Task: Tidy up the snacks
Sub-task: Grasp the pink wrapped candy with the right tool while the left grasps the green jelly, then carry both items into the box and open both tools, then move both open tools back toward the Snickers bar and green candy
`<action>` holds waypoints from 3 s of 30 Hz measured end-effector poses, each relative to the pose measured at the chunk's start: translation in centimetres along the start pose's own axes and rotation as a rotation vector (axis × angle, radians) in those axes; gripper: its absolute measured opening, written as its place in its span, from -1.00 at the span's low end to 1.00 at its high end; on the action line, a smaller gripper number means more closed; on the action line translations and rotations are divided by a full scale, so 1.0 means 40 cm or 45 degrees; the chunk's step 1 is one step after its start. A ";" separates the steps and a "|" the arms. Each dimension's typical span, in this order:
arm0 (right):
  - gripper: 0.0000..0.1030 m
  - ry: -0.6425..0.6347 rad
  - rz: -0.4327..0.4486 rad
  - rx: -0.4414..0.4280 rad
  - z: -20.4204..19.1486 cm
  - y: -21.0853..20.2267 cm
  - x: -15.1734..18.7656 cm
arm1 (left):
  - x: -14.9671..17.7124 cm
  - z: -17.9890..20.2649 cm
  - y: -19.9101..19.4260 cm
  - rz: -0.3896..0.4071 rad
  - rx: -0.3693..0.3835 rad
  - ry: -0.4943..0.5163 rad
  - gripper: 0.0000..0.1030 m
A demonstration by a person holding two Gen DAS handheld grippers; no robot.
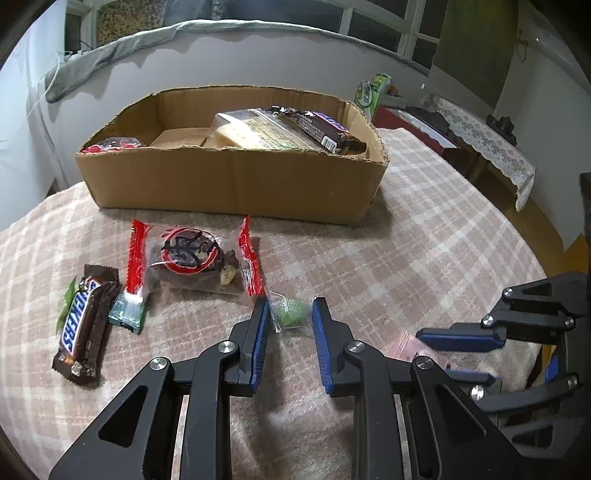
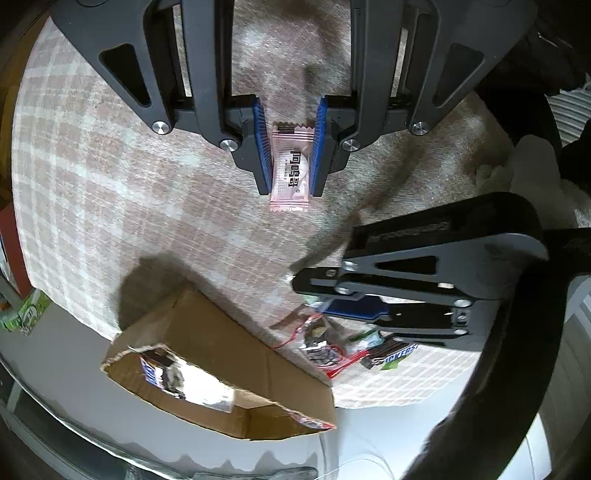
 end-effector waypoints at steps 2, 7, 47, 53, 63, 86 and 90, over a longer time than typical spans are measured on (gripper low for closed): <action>-0.59 0.025 0.000 -0.008 0.010 -0.003 0.002 | 0.003 -0.002 -0.011 0.006 0.003 -0.003 -0.58; -0.59 0.061 0.020 -0.003 0.029 -0.024 0.001 | 0.005 -0.008 -0.048 0.037 0.020 -0.028 -0.58; -0.59 0.114 0.294 0.128 0.261 -0.137 -0.414 | -0.329 -0.191 -0.130 0.290 -0.047 -0.171 -0.58; -0.59 0.142 0.261 0.138 0.311 -0.084 -0.442 | -0.343 -0.197 -0.074 0.247 -0.040 -0.179 -0.58; -0.58 0.179 0.192 0.126 0.359 0.000 -0.443 | -0.344 -0.208 -0.015 0.188 -0.038 -0.199 -0.56; 0.34 0.136 0.280 0.154 0.298 -0.109 -0.441 | -0.321 -0.212 -0.144 0.262 -0.053 -0.230 -0.28; 0.34 0.126 0.303 0.144 0.274 -0.141 -0.437 | -0.301 -0.219 -0.188 0.286 -0.060 -0.231 -0.28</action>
Point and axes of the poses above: each gripper's, at about its wrist camera, not at the fingertips, and y roughly the way its jaws point, z to its right, x to its underside, the point moved 6 cm from there along y, roughly the way its jaws point, and after that the axes turned 2 degrees about -y, right-handed, at the moved point
